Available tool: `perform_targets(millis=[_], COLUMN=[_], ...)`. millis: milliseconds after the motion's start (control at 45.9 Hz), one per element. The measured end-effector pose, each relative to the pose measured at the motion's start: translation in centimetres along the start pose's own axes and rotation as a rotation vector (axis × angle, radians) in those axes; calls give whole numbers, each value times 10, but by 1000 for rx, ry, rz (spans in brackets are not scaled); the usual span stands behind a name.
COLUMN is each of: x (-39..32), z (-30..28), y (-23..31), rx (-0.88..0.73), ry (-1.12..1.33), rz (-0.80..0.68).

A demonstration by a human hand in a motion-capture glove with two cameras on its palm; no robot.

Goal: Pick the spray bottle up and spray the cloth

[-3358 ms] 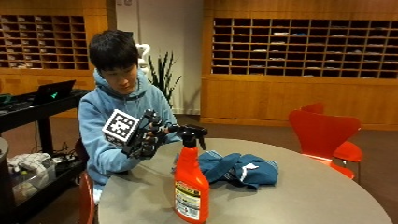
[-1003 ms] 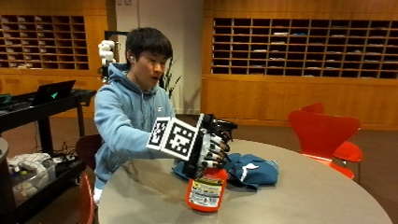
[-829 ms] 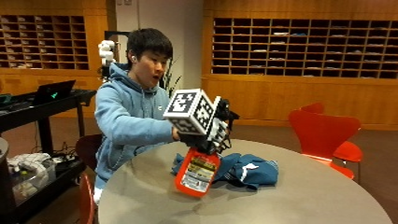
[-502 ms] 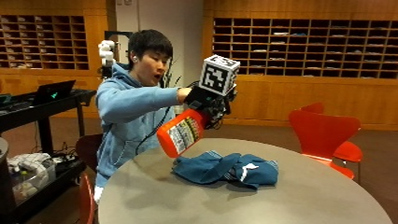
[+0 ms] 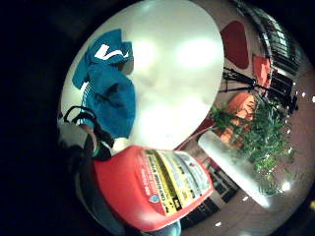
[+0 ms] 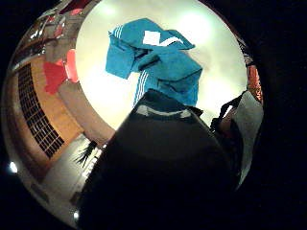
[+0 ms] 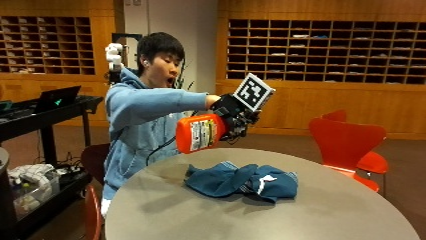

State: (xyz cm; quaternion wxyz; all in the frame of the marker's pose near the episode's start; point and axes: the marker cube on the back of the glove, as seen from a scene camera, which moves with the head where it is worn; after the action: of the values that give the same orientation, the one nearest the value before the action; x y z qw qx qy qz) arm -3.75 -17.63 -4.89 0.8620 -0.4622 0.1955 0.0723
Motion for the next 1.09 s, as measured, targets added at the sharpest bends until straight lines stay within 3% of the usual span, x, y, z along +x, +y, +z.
perform_targets(millis=[502, 676, 807, 1090], x=[14, 11, 8, -15], z=[-23, -12, -22, -78], y=[11, 6, 7, 28], rx=[46, 62, 175, 597], ry=[6, -70, -188, -757], rz=[25, -57, -138, -308])
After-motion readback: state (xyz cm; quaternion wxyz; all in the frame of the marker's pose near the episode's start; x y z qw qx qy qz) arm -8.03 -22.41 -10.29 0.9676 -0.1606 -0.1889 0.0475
